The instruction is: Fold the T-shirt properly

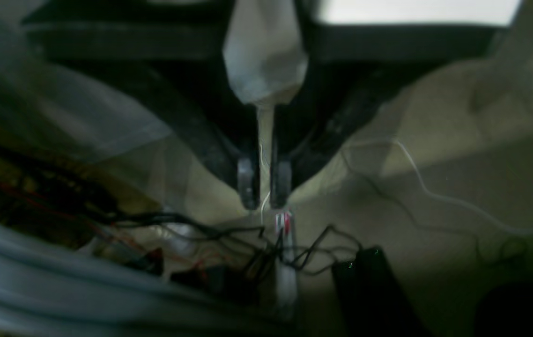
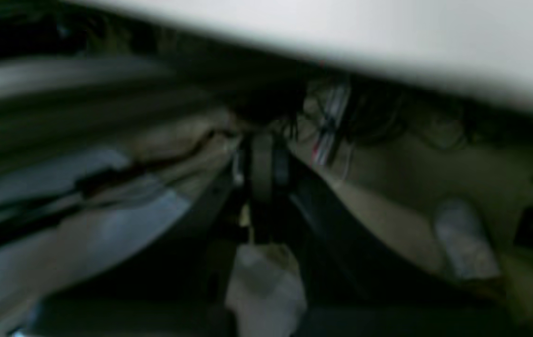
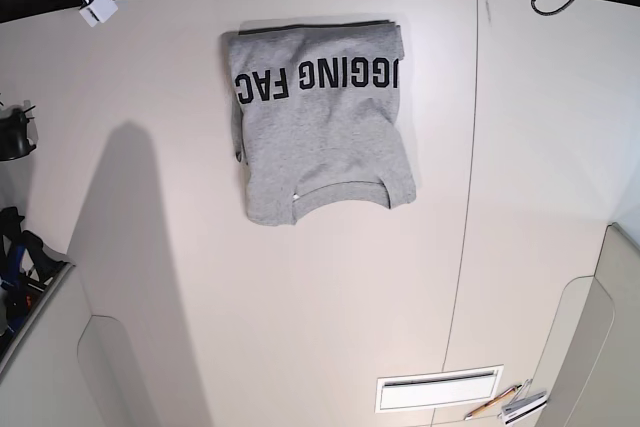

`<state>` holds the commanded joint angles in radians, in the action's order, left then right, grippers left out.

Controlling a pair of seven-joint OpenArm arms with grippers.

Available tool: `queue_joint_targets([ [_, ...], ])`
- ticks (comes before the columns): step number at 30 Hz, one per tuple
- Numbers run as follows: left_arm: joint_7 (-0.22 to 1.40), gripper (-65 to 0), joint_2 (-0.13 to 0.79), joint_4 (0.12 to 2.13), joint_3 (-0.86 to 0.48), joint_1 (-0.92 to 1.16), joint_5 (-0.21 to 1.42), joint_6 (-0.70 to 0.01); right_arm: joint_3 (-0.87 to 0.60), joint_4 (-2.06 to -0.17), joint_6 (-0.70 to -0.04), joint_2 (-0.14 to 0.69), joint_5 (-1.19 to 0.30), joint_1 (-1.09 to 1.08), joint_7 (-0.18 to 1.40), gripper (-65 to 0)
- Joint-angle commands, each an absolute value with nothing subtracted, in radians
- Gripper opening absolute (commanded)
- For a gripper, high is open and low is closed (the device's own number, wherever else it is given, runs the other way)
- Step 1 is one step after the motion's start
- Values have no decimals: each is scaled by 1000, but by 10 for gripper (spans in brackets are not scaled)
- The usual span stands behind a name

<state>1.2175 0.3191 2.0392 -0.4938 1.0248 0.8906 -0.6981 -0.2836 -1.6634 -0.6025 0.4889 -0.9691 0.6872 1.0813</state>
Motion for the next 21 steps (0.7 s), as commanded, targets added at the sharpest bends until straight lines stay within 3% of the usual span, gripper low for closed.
queue_joint_targets([
  [10,1219,-603,380,1846,-490,1177,879,-698,-191,-1659,-602,504,-957,878,1077,-650],
  [16,1201,-603,382,1680,-485,1202,865,-698,-61,-1625,-598,504,-868,890,1012,-650],
  [21,1060,-603,438,1559,-300,1190,717,-698,38,-1564,-582,504,-772,874,938,-650],
])
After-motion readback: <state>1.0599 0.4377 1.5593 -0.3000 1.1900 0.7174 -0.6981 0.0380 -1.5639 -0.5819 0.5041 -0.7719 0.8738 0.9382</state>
